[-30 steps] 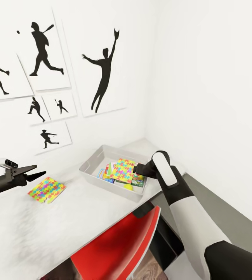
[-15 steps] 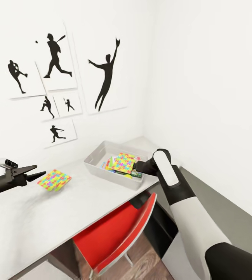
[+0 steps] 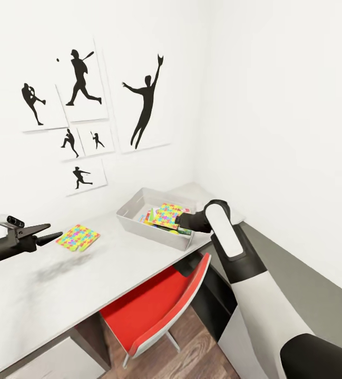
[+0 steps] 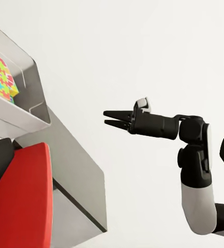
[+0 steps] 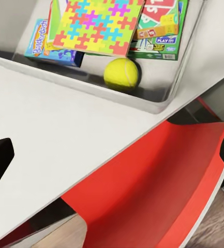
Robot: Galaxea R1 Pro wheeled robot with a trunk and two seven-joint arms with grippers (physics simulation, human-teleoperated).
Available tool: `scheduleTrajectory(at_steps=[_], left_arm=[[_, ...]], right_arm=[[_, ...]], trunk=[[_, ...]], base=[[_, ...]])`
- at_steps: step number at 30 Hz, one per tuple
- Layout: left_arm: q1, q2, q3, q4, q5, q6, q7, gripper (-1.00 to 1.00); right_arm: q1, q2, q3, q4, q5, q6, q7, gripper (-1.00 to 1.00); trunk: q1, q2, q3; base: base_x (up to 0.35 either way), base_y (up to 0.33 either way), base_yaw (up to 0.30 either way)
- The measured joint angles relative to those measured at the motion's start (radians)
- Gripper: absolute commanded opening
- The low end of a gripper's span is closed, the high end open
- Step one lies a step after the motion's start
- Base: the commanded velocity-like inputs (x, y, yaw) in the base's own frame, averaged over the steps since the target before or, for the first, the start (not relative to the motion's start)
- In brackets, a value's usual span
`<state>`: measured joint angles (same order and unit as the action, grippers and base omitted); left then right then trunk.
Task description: Put all the toys in the child's room - the three board games (two on the bed and one on the table), the two jigsaw puzzles on the table, and the tennis ball on the table - inside the toy box on the table in the child's room.
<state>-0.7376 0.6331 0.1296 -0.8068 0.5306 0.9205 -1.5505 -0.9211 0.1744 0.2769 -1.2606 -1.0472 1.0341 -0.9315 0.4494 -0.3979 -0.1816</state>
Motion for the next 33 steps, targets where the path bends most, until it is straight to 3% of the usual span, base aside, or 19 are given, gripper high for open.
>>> scheduleTrajectory(at_steps=[33], left_arm=[[0.0, -0.001, 0.0, 0.0, 0.0, -0.005, 0.002, 1.0]], right_arm=[[-0.001, 0.0, 0.005, -0.001, -0.003, -0.002, 0.0, 1.0]], trunk=[[0.0, 0.0, 0.01]], base=[[0.0, 0.0, 0.032]])
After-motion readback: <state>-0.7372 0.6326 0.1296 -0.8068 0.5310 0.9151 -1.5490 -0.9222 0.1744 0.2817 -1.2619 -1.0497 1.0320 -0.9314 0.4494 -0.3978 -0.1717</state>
